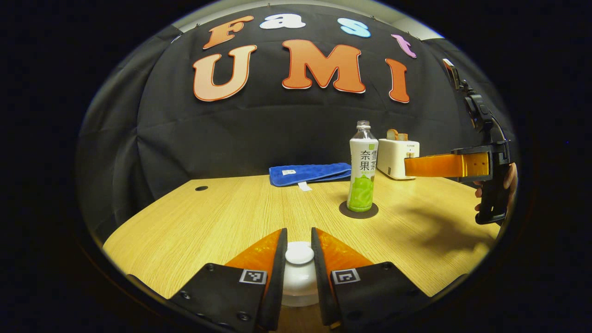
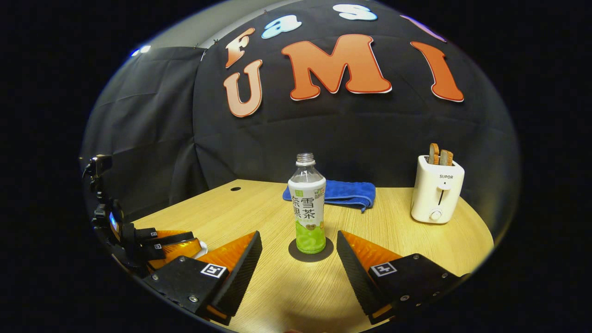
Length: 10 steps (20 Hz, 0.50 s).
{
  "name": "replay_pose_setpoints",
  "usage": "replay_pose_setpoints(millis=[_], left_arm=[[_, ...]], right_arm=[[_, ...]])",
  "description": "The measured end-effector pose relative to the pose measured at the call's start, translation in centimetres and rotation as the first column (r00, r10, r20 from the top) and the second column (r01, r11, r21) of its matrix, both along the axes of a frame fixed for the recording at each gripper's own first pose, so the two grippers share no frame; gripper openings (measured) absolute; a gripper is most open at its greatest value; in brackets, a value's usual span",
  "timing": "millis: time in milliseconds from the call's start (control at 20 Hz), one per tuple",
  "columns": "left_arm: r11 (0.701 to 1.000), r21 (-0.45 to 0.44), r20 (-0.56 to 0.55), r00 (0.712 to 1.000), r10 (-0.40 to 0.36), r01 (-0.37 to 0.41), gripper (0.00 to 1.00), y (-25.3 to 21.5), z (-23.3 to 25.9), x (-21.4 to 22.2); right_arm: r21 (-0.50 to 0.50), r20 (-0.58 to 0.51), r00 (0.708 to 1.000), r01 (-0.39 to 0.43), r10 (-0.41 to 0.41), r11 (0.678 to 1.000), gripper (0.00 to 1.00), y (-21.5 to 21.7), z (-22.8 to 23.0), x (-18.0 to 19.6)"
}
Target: Open the teacup lid with one hand, grasp the water bottle and pour water into the teacup with the other hand; after pouring, place the water bottle on the coaster and then close the teacup lid.
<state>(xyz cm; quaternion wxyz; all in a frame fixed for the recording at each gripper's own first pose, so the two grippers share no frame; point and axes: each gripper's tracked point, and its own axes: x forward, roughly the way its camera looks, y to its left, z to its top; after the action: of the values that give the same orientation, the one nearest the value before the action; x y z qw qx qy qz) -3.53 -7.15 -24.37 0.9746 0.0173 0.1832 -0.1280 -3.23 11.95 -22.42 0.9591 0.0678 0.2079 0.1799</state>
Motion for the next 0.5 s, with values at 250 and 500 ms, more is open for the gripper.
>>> replay_pose_setpoints(millis=[250,500], left_arm=[[0.999,0.027,0.092,0.995,0.040,-0.043,0.67,1.4,3.2,0.5],[0.992,-0.043,0.162,0.979,0.125,-0.119,0.89,4.5,7.4,1.5]], right_arm=[[0.005,0.016,1.000,0.014,-0.014,1.000,0.97,-0.2,0.8,-0.8],[-0.034,0.088,0.995,0.059,-0.056,0.998,0.97,-0.6,2.8,-1.8]])
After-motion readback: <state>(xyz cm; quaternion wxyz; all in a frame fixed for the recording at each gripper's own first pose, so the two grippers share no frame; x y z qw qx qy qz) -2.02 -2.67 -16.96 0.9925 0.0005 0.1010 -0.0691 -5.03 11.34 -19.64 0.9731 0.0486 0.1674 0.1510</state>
